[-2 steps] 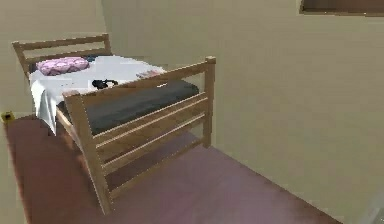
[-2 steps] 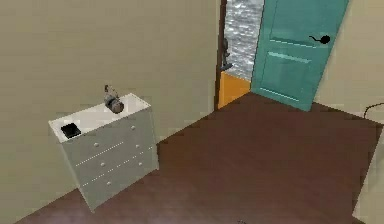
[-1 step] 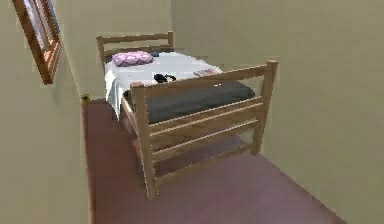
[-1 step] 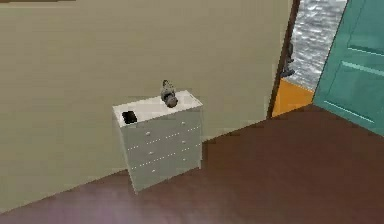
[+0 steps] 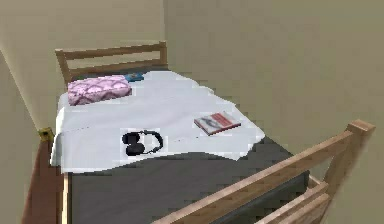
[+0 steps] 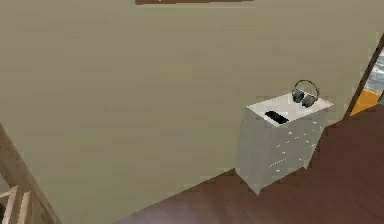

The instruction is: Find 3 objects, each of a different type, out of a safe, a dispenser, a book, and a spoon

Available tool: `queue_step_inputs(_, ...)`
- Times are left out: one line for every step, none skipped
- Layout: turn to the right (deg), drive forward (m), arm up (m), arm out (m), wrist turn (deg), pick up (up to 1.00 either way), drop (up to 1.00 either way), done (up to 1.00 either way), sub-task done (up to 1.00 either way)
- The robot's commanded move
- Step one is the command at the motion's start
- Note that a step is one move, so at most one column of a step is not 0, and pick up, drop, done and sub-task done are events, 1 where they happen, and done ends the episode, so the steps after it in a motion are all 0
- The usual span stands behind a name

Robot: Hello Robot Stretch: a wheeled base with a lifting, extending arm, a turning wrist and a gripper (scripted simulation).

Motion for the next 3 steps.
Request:
queue_step_inputs(6.0, 0.0, 0.0, 0.0, 0.0, 0.0, 0.0, 0.0, 0.0)
queue_step_inputs(0.0, 0.05, 0.0, 0.0, 0.0, 0.0, 0.0, 0.0, 0.0)
queue_step_inputs(0.0, 0.0, 0.0, 0.0, 0.0, 0.0, 0.0, 1.0, 0.0)
